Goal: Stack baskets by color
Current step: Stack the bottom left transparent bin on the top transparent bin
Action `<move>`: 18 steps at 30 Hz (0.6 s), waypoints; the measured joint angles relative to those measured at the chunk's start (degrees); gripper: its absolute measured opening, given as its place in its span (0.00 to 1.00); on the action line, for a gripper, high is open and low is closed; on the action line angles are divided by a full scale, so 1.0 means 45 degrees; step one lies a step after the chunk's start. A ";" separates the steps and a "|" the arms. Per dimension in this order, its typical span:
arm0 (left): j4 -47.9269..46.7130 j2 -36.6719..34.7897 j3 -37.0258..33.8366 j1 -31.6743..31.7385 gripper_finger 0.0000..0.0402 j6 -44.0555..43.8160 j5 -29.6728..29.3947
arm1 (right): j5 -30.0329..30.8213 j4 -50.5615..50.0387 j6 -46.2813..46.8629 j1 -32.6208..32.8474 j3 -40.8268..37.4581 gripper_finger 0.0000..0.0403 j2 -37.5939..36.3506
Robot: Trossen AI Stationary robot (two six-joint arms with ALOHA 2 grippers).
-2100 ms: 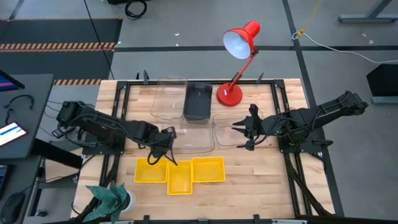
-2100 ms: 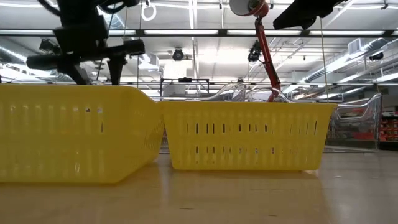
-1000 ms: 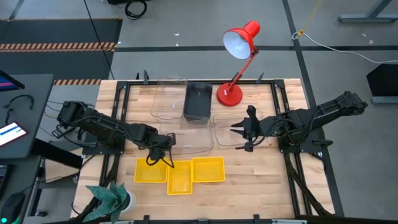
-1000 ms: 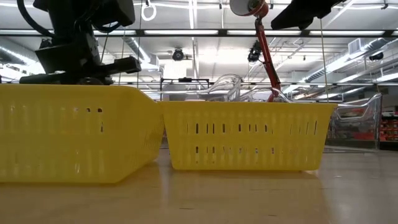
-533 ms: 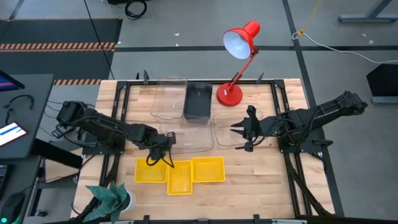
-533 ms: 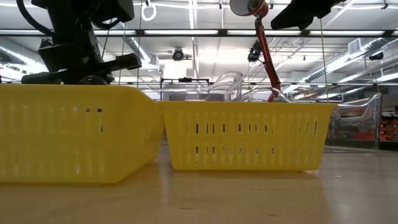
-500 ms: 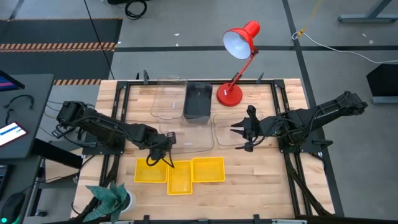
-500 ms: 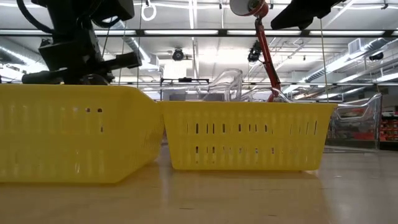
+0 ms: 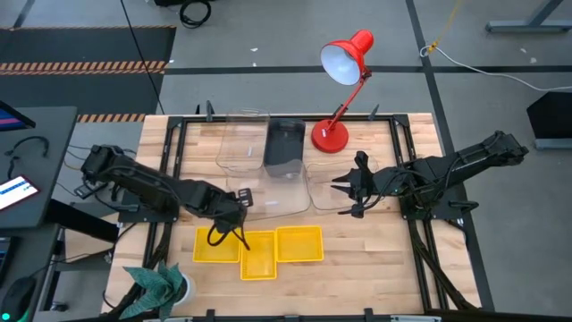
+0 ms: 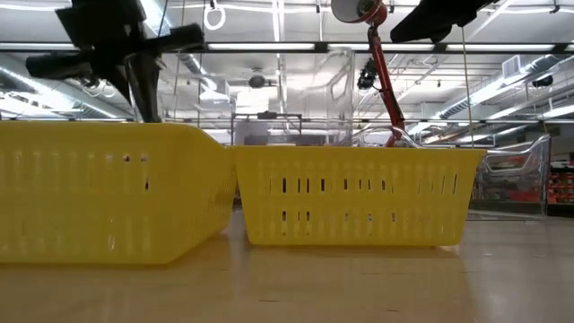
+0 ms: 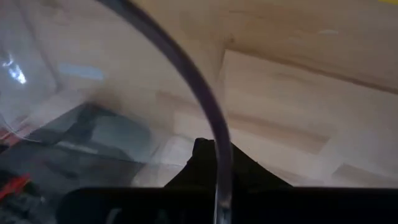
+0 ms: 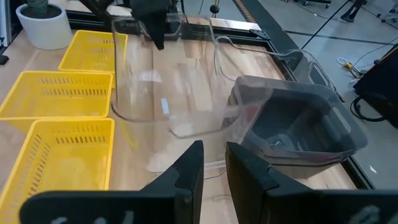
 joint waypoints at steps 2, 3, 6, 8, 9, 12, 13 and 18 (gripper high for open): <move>-0.0450 -0.0005 0.0351 -0.0174 0.01 -0.0288 -0.0262 | 0.0000 0.0000 0.0000 0.0000 0.0000 0.18 0.0000; -0.0647 -0.0005 0.0509 -0.0253 0.01 -0.0400 -0.0360 | 0.0000 0.0000 0.0000 0.0000 0.0000 0.18 0.0000; -0.1263 -0.0005 0.1016 -0.0466 0.01 -0.0725 -0.0837 | 0.0000 0.0000 0.0002 0.0000 0.0000 0.18 0.0000; -0.1565 -0.0005 0.1281 -0.0571 0.01 -0.1039 -0.1335 | 0.0000 0.0000 0.0010 0.0000 0.0000 0.18 0.0000; -0.1691 -0.0010 0.1395 -0.0608 0.01 -0.1212 -0.1539 | 0.0000 0.0000 0.0010 0.0000 0.0000 0.18 0.0000; -0.2159 -0.0010 0.1680 -0.0629 0.01 -0.1507 -0.1979 | 0.0000 0.0000 0.0147 0.0000 0.0000 0.18 0.0000; -0.2353 -0.0010 0.1750 -0.0684 0.01 -0.1547 -0.2118 | 0.0000 -0.0003 0.0186 0.0000 0.0000 0.18 0.0000; -0.3092 -0.0024 0.1999 -0.0758 0.01 -0.1841 -0.2619 | 0.0000 -0.0024 0.0194 0.0000 0.0000 0.18 0.0000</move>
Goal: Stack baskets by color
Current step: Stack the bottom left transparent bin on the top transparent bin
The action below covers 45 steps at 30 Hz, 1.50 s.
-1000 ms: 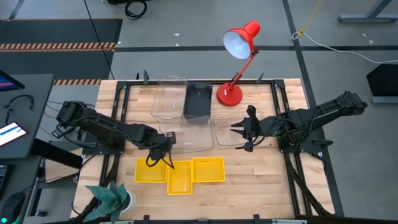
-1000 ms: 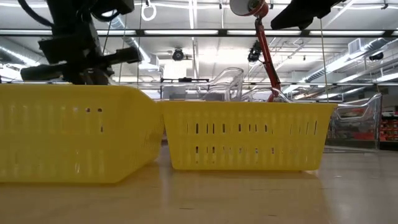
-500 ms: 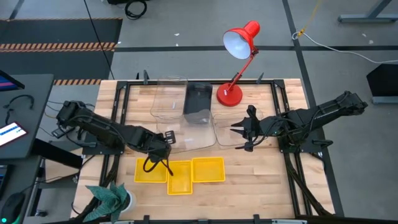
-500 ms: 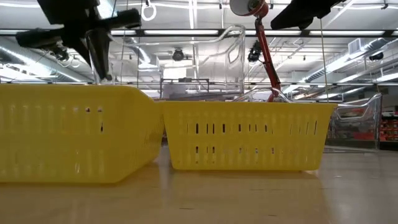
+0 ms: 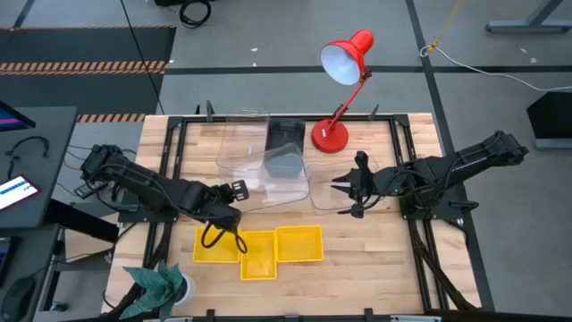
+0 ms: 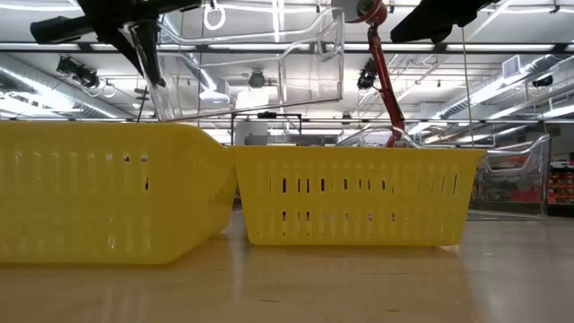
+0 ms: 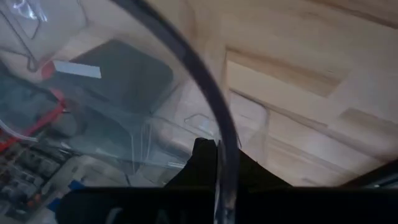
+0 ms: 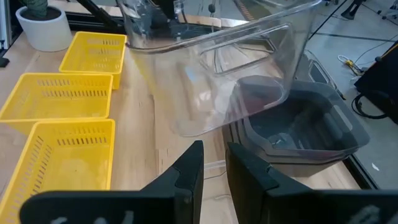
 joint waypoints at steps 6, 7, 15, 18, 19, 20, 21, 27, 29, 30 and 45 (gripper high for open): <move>-0.0333 -0.0185 0.0000 -0.0042 0.01 -0.0968 -0.0339 | 0.0003 -0.0005 -0.0024 0.0000 0.0000 0.18 0.0000; -0.0439 -0.0228 0.0000 -0.0083 0.01 -0.1092 -0.0407 | 0.0000 -0.0013 -0.0008 0.0000 0.0000 0.18 0.0000; -0.1001 -0.0669 0.0005 -0.0358 0.01 -0.2266 -0.0739 | 0.0005 -0.0039 -0.0005 -0.0085 0.0000 0.18 -0.0003; -0.1121 -0.1004 -0.0005 -0.0321 0.01 -0.2821 -0.0818 | 0.0004 -0.0072 -0.0004 -0.0206 0.0000 0.18 -0.0005; -0.1125 -0.1132 -0.0005 -0.0271 0.01 -0.3027 -0.0845 | 0.0005 -0.0051 0.0000 -0.0238 0.0000 0.18 -0.0005; -0.1148 -0.1292 -0.0005 -0.0193 0.01 -0.3220 -0.0821 | 0.0005 -0.0054 0.0004 -0.0268 0.0000 0.18 -0.0005; -0.1169 -0.1465 -0.0005 -0.0113 0.01 -0.3493 -0.0758 | 0.0000 -0.0068 0.0000 -0.0286 0.0000 0.18 -0.0005; -0.1359 -0.2507 -0.0005 0.0854 0.01 -0.3994 -0.0595 | -0.0084 -0.0027 0.0010 -0.0316 0.0000 0.18 -0.0005; -0.1382 -0.2726 0.0000 0.1407 0.01 -0.4101 -0.0371 | -0.0087 -0.0025 0.0010 -0.0318 0.0000 0.18 -0.0005; -0.1376 -0.2784 0.0000 0.1721 0.01 -0.4204 -0.0161 | -0.0087 -0.0025 0.0010 -0.0319 0.0000 0.18 -0.0005; 0.0122 -0.1387 -0.0005 0.6494 0.01 -0.7454 0.1870 | -0.0135 0.0185 -0.0057 -0.0321 0.0000 0.18 -0.0005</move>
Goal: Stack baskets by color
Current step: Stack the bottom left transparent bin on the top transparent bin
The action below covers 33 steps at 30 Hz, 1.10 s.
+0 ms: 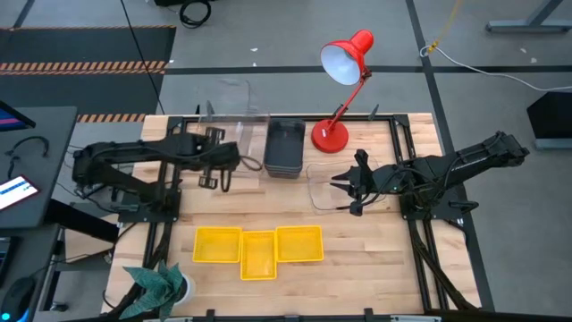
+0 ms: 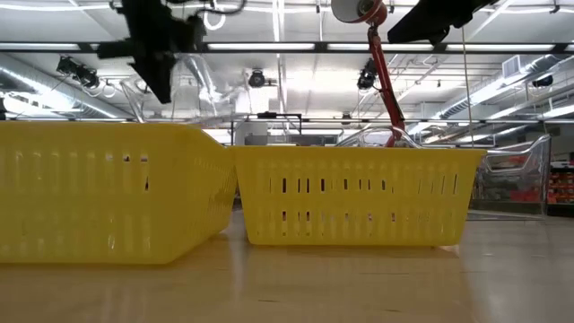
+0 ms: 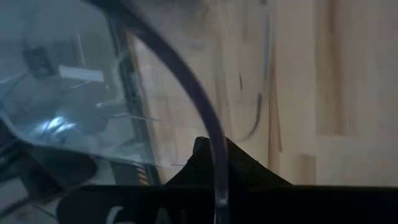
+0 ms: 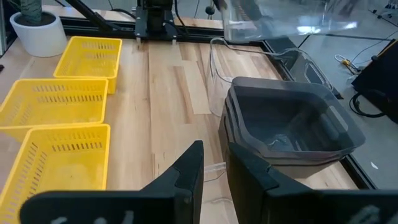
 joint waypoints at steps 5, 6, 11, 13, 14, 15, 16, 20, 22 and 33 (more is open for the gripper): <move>0.0544 0.1315 0.0032 0.0565 0.01 -0.0117 0.0213 | 0.0004 0.0067 -0.0060 -0.0005 0.0000 0.18 0.0000; 0.0512 0.1619 0.0158 0.0629 0.01 -0.0114 0.0271 | 0.0009 0.0067 -0.0103 -0.0005 0.0000 0.18 0.0000; 0.0243 0.2696 0.1392 0.0772 0.01 -0.0462 0.0628 | 0.0013 0.0067 -0.0181 -0.0005 0.0000 0.18 0.0000; 0.0007 0.2994 0.2027 0.0772 0.01 -0.0597 0.0687 | 0.0014 0.0061 -0.0229 -0.0005 0.0000 0.18 0.0000; -0.0042 0.3115 0.2280 0.0772 0.01 -0.0744 0.0802 | 0.0014 0.0053 -0.0229 -0.0005 0.0000 0.18 0.0000; -0.0146 0.3257 0.2536 0.0772 0.01 -0.0925 0.0966 | 0.0014 0.0019 -0.0229 -0.0005 0.0000 0.18 0.0000; -0.0249 0.3365 0.2700 0.0772 0.01 -0.1139 0.1122 | 0.0005 0.0022 -0.0229 -0.0010 0.0000 0.18 0.0000; -0.0622 0.3778 0.2919 0.0772 0.01 -0.1910 0.1559 | -0.0180 0.0023 -0.0243 -0.0005 0.0000 0.18 0.0000; -0.0682 0.3982 0.2919 0.0772 0.01 -0.2211 0.1724 | -0.0195 0.0033 -0.0258 -0.0005 0.0000 0.18 0.0000; -0.0800 0.4495 0.2919 0.0748 0.02 -0.2660 0.3113 | -0.0200 0.0038 -0.0273 -0.0005 0.0000 0.18 0.0005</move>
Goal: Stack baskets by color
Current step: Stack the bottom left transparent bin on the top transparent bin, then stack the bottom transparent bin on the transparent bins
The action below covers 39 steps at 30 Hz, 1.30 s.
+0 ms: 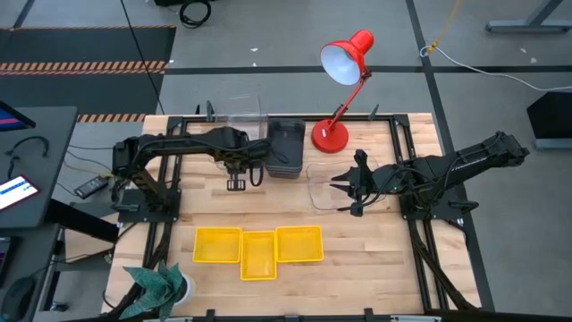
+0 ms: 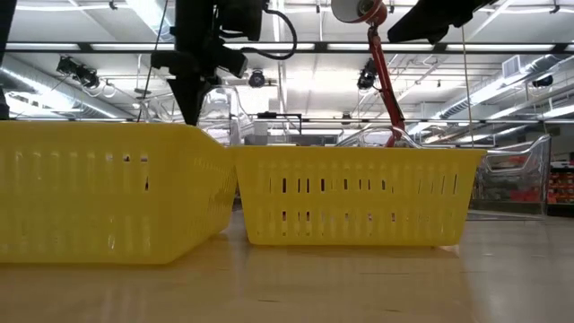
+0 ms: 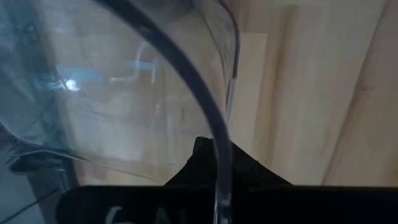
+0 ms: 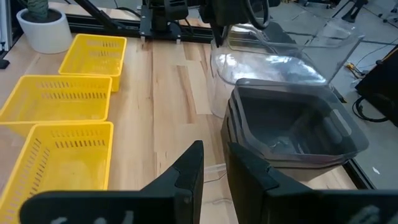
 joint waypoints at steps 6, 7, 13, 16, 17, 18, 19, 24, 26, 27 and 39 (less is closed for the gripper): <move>-0.0140 0.0063 -0.0005 -0.0005 0.02 -0.0067 0.0670 | -0.0003 0.0016 0.0000 0.0000 0.0000 0.18 0.0000; -0.0132 0.0063 -0.0005 -0.0011 0.03 -0.0060 0.0681 | -0.0005 0.0014 0.0000 0.0000 0.0000 0.18 0.0000; -0.0130 0.0058 -0.0005 -0.0012 0.14 -0.0069 0.0485 | -0.0012 0.0014 0.0000 0.0000 0.0000 0.18 0.0000; -0.0137 0.0058 -0.0005 -0.0015 0.26 -0.0104 0.0139 | -0.0112 0.0014 0.0000 0.0000 0.0000 0.18 0.0000; -0.0131 0.0058 -0.0005 -0.0015 0.30 -0.0110 0.0052 | -0.0140 0.0005 0.0000 0.0000 0.0000 0.18 0.0000; -0.0117 0.0053 -0.0005 -0.0024 0.34 -0.0120 -0.0005 | -0.0141 0.0043 0.0000 0.0000 -0.0044 0.18 -0.0004; -0.0095 0.0053 -0.0005 -0.0024 0.37 -0.0138 -0.0042 | -0.0137 0.0048 0.0000 -0.0004 -0.0118 0.18 -0.0005; 0.0055 0.0053 -0.0005 -0.0143 0.50 -0.0445 -0.0093 | -0.0108 0.0072 -0.0005 -0.0277 -0.0636 0.18 -0.0005; 0.0074 0.0049 -0.0005 -0.0239 0.51 -0.0376 -0.0089 | -0.0392 -0.0199 0.0103 -0.0445 -0.0661 0.18 0.0000; 0.0187 0.0049 -0.0005 -0.0323 0.51 -0.0313 -0.0078 | -0.0633 -0.0335 0.0342 -0.0523 -0.0659 0.18 0.0000; 0.4852 0.0049 -0.0005 -0.2054 0.43 0.3628 -0.0215 | -0.1547 -0.3476 0.4175 -0.1270 -0.0534 0.14 0.0000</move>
